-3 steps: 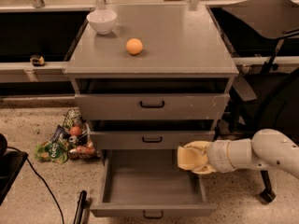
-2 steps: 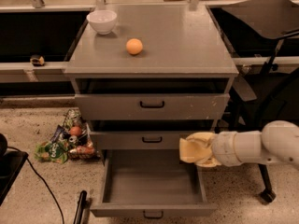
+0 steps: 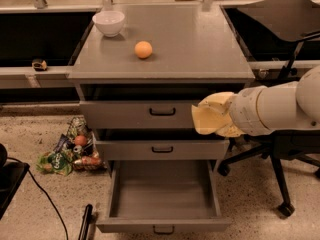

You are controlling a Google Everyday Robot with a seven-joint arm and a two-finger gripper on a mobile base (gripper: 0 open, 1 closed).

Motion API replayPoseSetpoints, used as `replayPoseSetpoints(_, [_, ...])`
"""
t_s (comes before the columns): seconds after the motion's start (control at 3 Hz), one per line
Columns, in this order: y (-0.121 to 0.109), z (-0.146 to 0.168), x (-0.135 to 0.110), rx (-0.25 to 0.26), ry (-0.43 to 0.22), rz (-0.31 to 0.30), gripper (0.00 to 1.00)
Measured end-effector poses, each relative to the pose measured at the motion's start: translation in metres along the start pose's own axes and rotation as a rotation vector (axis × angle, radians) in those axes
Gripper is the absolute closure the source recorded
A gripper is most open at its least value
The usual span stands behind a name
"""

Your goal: Pick sponge from bottom drawer and place on counter

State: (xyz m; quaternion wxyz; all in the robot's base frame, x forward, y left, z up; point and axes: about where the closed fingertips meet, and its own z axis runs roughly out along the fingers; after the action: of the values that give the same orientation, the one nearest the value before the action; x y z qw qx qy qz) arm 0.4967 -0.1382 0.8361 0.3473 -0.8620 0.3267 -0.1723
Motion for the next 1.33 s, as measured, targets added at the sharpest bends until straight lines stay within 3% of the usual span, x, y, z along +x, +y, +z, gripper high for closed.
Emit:
replayPoseSetpoints(0.33, [0.000, 0.000, 0.000, 0.000, -0.001, 0.001, 1.00])
replayPoseSetpoints(0.67, [-0.038, -0.002, 0.014, 0.053, -0.002, -0.051, 1.00])
replayPoseSetpoints(1.0, [-0.106, -0.002, 0.037, 0.146, -0.027, -0.125, 1.00])
replayPoseSetpoints(1.33, [-0.164, 0.004, 0.069, 0.214, -0.032, -0.143, 1.00])
